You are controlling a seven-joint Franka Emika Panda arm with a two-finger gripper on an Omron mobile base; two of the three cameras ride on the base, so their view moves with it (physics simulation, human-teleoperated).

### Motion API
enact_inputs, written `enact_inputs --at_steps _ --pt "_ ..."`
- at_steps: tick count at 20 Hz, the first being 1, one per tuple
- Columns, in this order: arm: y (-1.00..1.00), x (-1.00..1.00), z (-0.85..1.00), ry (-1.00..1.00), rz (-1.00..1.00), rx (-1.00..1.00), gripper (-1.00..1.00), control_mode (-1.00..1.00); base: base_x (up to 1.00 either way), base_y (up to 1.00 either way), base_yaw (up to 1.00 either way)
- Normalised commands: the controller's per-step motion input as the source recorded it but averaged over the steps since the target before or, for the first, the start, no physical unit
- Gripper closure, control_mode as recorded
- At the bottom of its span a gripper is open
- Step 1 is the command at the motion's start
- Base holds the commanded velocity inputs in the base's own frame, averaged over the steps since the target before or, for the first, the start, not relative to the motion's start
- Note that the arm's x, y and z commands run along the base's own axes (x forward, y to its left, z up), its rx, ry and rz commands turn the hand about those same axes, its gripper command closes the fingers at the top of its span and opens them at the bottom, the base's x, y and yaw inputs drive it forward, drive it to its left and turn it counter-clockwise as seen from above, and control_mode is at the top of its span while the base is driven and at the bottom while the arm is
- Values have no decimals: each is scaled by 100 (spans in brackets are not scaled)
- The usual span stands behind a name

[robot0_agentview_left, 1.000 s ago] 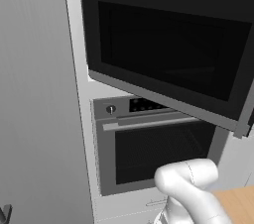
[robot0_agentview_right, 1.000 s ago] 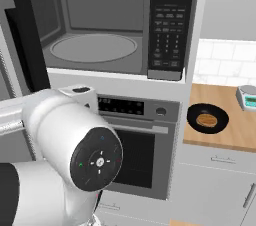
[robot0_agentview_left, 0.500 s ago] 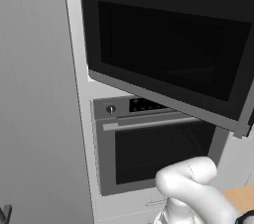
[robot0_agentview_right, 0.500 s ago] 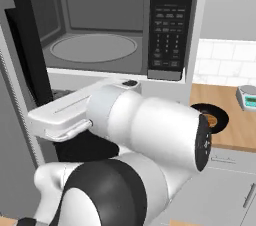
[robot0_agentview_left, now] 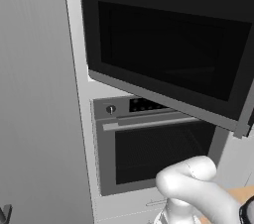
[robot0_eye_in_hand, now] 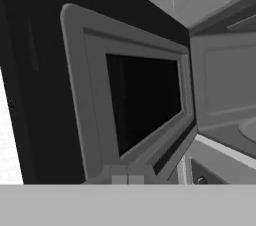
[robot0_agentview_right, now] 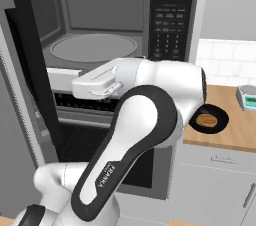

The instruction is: Open the microwave, place the bowl with waffle inside the microwave, then close the microwave door and turn it on.

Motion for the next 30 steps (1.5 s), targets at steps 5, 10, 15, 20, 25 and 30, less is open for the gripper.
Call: enact_inputs --at_steps 5,10,15,20,25,30 --pt "96 0 -30 -17 19 -5 100 -100 0 0 0" --pt "100 -67 -3 -8 36 -6 100 -100 0 0 0" --pt "100 -75 0 0 39 -3 100 -100 0 0 0" --pt "100 -27 -30 -10 16 -13 100 -100 0 0 0" --pt "100 0 -51 -15 0 -17 100 -100 0 0 0" --pt "47 0 -27 -11 0 -3 100 -100 0 0 0"
